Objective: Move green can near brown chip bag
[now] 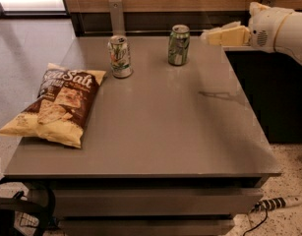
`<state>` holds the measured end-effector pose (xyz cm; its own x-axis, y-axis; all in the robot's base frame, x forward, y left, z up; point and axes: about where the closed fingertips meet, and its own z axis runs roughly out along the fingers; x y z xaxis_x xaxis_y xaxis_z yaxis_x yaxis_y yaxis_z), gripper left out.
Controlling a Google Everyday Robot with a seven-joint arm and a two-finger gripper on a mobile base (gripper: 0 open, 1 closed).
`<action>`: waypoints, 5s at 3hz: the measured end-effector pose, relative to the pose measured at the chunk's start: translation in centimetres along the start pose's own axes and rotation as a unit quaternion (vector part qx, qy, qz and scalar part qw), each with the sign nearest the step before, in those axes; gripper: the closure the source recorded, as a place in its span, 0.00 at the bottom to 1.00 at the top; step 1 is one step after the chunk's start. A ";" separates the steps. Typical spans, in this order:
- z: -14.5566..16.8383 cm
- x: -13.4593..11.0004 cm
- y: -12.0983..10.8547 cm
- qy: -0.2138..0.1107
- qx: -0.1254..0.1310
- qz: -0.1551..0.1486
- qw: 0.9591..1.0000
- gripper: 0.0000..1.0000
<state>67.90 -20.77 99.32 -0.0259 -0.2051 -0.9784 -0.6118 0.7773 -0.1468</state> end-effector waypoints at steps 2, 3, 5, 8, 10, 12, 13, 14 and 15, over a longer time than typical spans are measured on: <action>10.1 3.5 0.1 -0.031 -0.054 0.041 0.997 0.00; 12.2 4.1 0.7 -0.032 -0.063 0.043 0.997 0.00; 15.7 5.9 2.4 -0.049 -0.073 0.052 0.995 0.10; 16.6 6.0 3.4 -0.052 -0.080 0.053 0.994 0.80; 16.4 4.8 3.8 -0.057 -0.090 0.057 0.993 1.00; 11.8 0.6 6.4 -0.076 -0.098 0.062 0.990 1.00; 8.0 -2.8 9.4 -0.082 -0.097 0.052 0.991 1.00; 5.9 -5.7 15.4 -0.089 -0.147 0.044 0.984 1.00; 5.7 -6.1 19.7 -0.084 -0.192 0.040 0.977 1.00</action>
Offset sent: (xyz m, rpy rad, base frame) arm 0.0992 0.0535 -0.0592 0.1427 0.0271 0.1110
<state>60.56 -0.81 101.58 0.0248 -0.0278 -0.9993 -0.8658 0.4991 -0.0354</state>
